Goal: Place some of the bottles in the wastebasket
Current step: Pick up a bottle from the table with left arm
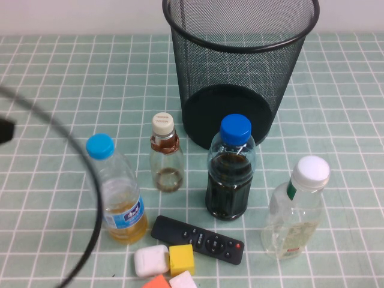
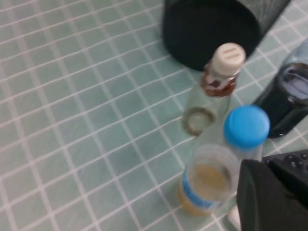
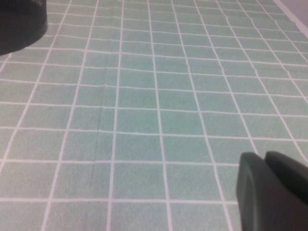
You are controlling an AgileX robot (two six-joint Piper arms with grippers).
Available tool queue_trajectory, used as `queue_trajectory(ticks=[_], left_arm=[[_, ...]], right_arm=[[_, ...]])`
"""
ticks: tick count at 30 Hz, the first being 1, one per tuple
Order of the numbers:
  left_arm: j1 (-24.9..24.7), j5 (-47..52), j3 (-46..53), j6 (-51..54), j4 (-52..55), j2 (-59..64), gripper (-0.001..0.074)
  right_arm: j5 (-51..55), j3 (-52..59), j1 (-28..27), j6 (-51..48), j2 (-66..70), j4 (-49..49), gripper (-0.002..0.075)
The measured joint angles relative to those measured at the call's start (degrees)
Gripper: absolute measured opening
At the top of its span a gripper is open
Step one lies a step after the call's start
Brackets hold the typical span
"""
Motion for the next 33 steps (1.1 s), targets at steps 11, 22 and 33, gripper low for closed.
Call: queue_trajectory(ticks=[11, 22, 33], left_arm=[[-8.66, 7.04, -20.36, 18.73, -8.24, 28.29, -0.0004], [-16.98, 1.67, -23.72, 28.29, -7.31, 40.22, 0.0068], [-17.01, -2.01, -23.72, 32.27, -7.15, 46.05, 0.0512]], right_arm=[[0.0, 0.0, 0.0, 0.0, 0.0, 0.0, -0.0007], [0.0, 0.0, 0.0, 0.0, 0.0, 0.0, -0.0007], [0.0, 0.0, 0.0, 0.0, 0.0, 0.0, -0.0007]])
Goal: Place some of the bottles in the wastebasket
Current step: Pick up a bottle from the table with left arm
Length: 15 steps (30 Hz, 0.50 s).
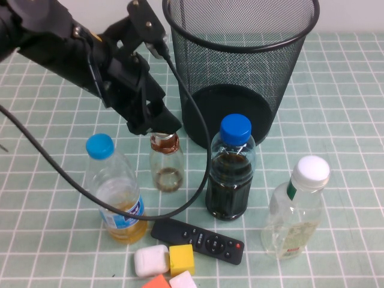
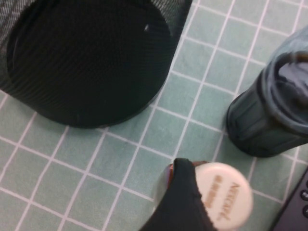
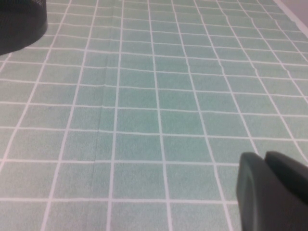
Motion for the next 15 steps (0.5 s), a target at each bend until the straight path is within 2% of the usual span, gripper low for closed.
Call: queue_trajectory(ticks=[13, 15], left_arm=[[0.0, -3.75, 0.0, 0.24, 1.65, 6.04, 0.052], [0.0, -4.27, 0.0, 0.24, 1.65, 6.94, 0.0496]], right_arm=[[0.1, 0.0, 0.0, 0.0, 0.0, 0.0, -0.0007], [0.1, 0.0, 0.0, 0.0, 0.0, 0.0, -0.0007]])
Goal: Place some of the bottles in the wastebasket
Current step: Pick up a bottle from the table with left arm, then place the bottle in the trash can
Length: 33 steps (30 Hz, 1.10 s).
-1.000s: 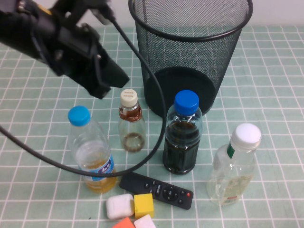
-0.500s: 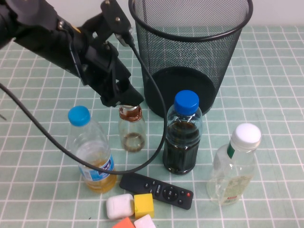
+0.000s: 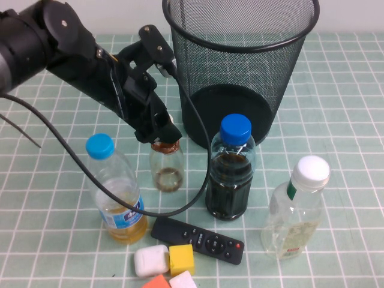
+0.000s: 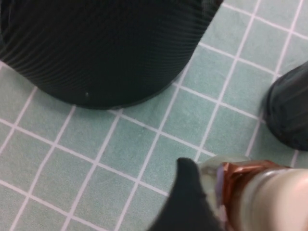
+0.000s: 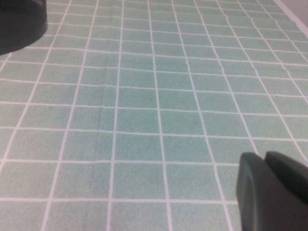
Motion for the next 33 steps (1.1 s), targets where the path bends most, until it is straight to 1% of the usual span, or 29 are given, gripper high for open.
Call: queue_trajectory(ticks=[1, 2, 4, 5, 6, 10, 13, 16, 18, 21, 23, 26, 29, 33], left_arm=[[0.0, -0.5, 0.0, 0.0, 0.0, 0.26, 0.0471], [0.0, -0.89, 0.0, 0.0, 0.0, 0.51, 0.0427], [0.0, -1.3, 0.0, 0.0, 0.0, 0.76, 0.0316], [0.0, -1.45, 0.0, 0.0, 0.0, 0.76, 0.0304], [0.0, -1.45, 0.0, 0.0, 0.0, 0.76, 0.0313], [0.0, 0.2, -1.92, -0.25, 0.0, 0.63, 0.031], [0.0, 3.57, -5.85, -3.48, 1.15, -0.86, 0.031], [-0.1, 9.1, -12.6, -11.62, 6.01, -3.21, 0.031], [-0.1, 13.83, -18.89, -17.68, 10.43, -4.39, 0.031], [-0.1, 16.43, -28.11, -25.95, 15.89, -5.75, 0.031], [-0.1, 17.08, -33.3, -28.71, 17.05, -6.51, 0.031], [-0.1, 17.73, -41.61, -29.83, 15.71, -7.22, 0.031], [-0.1, 17.95, -48.68, -28.58, 10.91, -7.47, 0.031], [-0.34, 14.68, -51.64, -24.49, 3.41, -7.1, 0.031]], right_arm=[[0.0, 0.0, 0.0, 0.0, 0.0, 0.0, -0.0008], [0.0, 0.0, 0.0, 0.0, 0.0, 0.0, -0.0007], [0.0, 0.0, 0.0, 0.0, 0.0, 0.0, -0.0007], [0.0, 0.0, 0.0, 0.0, 0.0, 0.0, -0.0007], [0.0, 0.0, 0.0, 0.0, 0.0, 0.0, -0.0007], [0.0, 0.0, 0.0, 0.0, 0.0, 0.0, -0.0007], [0.0, 0.0, 0.0, 0.0, 0.0, 0.0, -0.0007], [0.0, 0.0, 0.0, 0.0, 0.0, 0.0, -0.0007], [0.0, 0.0, 0.0, 0.0, 0.0, 0.0, -0.0007], [0.0, 0.0, 0.0, 0.0, 0.0, 0.0, -0.0007], [0.0, 0.0, 0.0, 0.0, 0.0, 0.0, -0.0007], [0.0, 0.0, 0.0, 0.0, 0.0, 0.0, -0.0007], [0.0, 0.0, 0.0, 0.0, 0.0, 0.0, -0.0008], [0.0, 0.0, 0.0, 0.0, 0.0, 0.0, -0.0007]])
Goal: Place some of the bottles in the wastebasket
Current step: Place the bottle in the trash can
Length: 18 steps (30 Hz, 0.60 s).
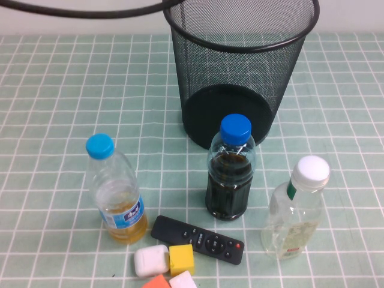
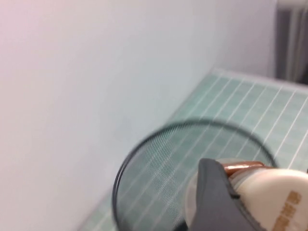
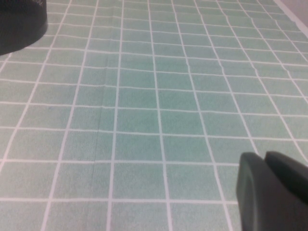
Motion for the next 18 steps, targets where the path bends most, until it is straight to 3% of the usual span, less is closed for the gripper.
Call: queue_trajectory(ticks=[10, 18], left_arm=[[-0.12, -9.84, -0.39, 10.85, -14.98, 14.29, 0.031], [-0.12, -11.83, -0.29, 13.97, -17.03, 27.26, 0.031]], right_arm=[[0.0, 0.0, 0.0, 0.0, 0.0, 0.0, -0.0007], [0.0, 0.0, 0.0, 0.0, 0.0, 0.0, -0.0007]])
